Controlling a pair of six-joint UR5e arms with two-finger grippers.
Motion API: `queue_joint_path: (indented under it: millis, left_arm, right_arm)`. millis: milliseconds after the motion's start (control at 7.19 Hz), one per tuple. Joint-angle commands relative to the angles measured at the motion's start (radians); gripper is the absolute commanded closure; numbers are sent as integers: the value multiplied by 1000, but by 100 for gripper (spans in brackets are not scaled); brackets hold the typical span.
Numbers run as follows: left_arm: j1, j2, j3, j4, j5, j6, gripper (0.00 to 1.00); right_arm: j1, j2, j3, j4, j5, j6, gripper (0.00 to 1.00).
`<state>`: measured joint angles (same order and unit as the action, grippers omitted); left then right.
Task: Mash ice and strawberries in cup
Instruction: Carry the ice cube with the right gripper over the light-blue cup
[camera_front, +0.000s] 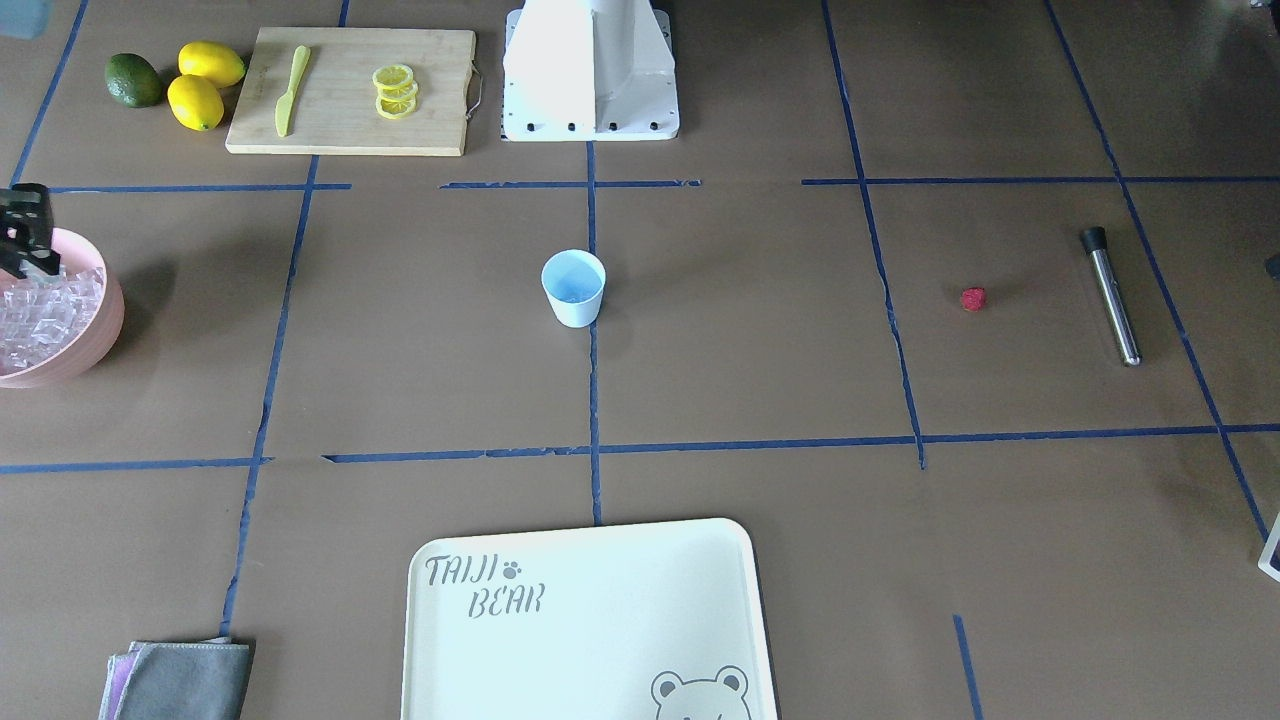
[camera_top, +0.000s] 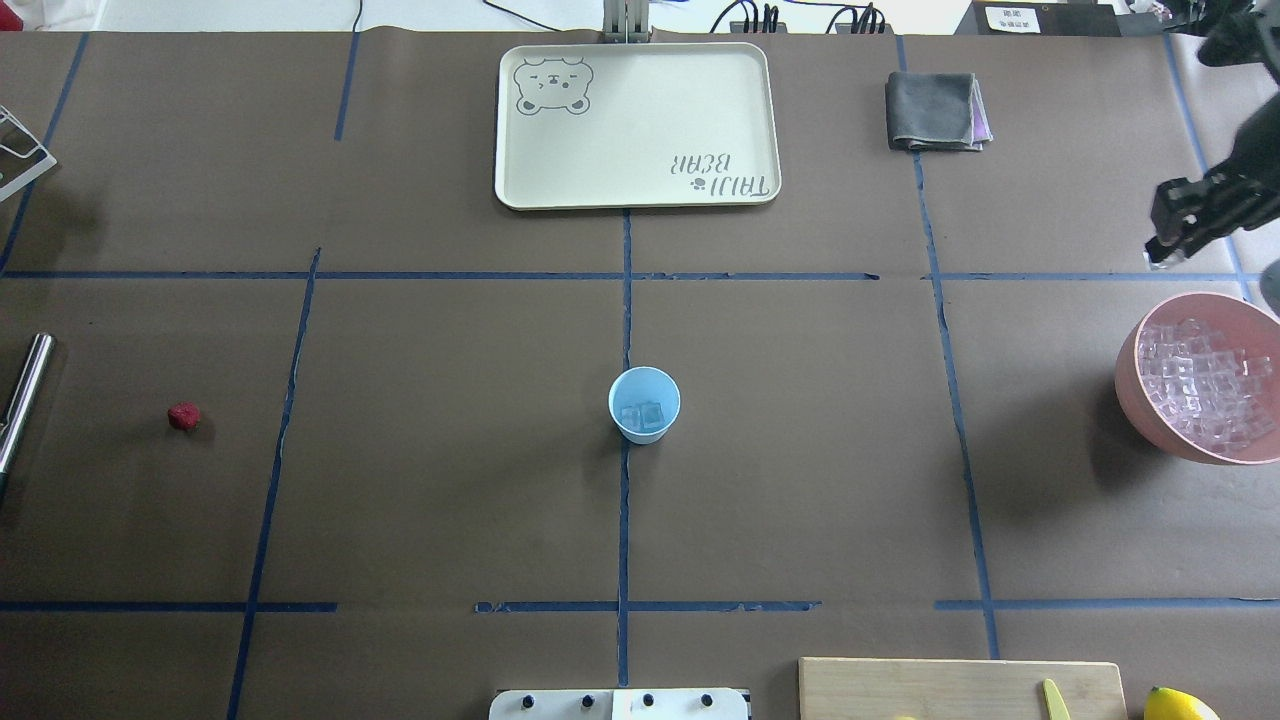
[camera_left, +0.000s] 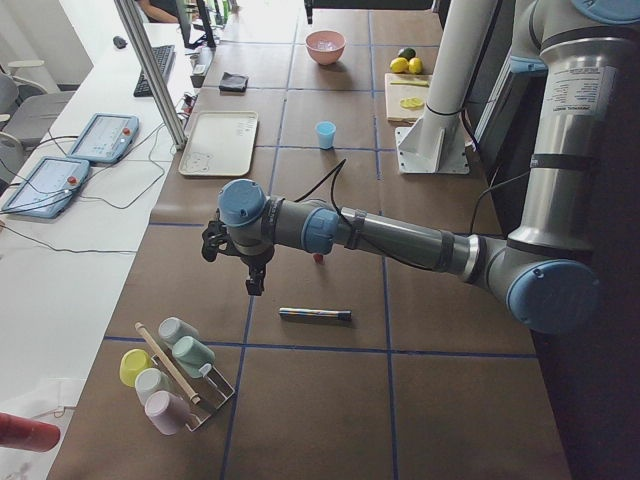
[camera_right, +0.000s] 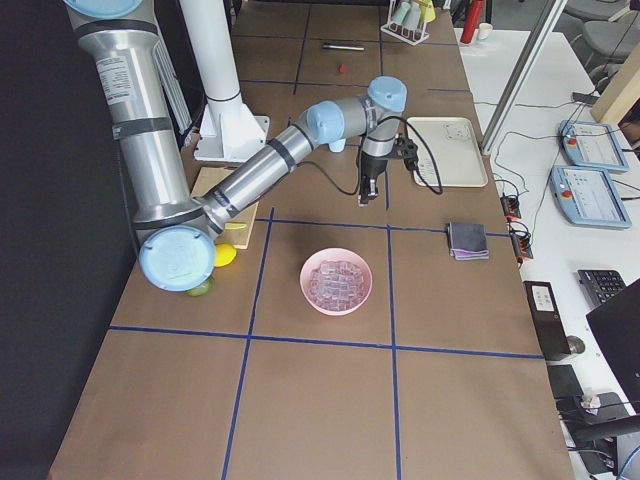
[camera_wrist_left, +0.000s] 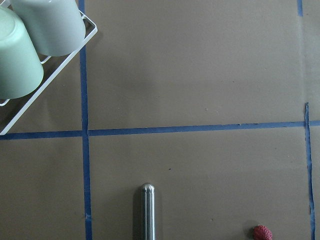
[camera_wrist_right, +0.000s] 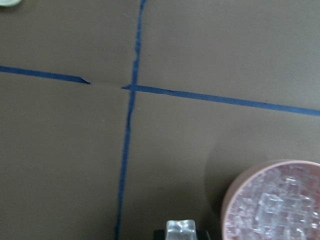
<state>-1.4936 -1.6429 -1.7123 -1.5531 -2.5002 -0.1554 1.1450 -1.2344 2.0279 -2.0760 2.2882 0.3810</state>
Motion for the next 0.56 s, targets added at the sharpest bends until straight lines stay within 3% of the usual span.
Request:
queue_joint_path:
  millis: [0,139,418]
  left_arm:
    - [45,2,-6,-11,45,-15,0]
    - [65,2,-6,-12,79,-16,0]
    - [91,0,-6,-13,95,-39,0]
  right_arm:
    - [-187,208,-52,-31,-7,291,100]
    - [-273,251,-79,78,-27,459,100]
    - [-488,399,-177,171,-223,762,100]
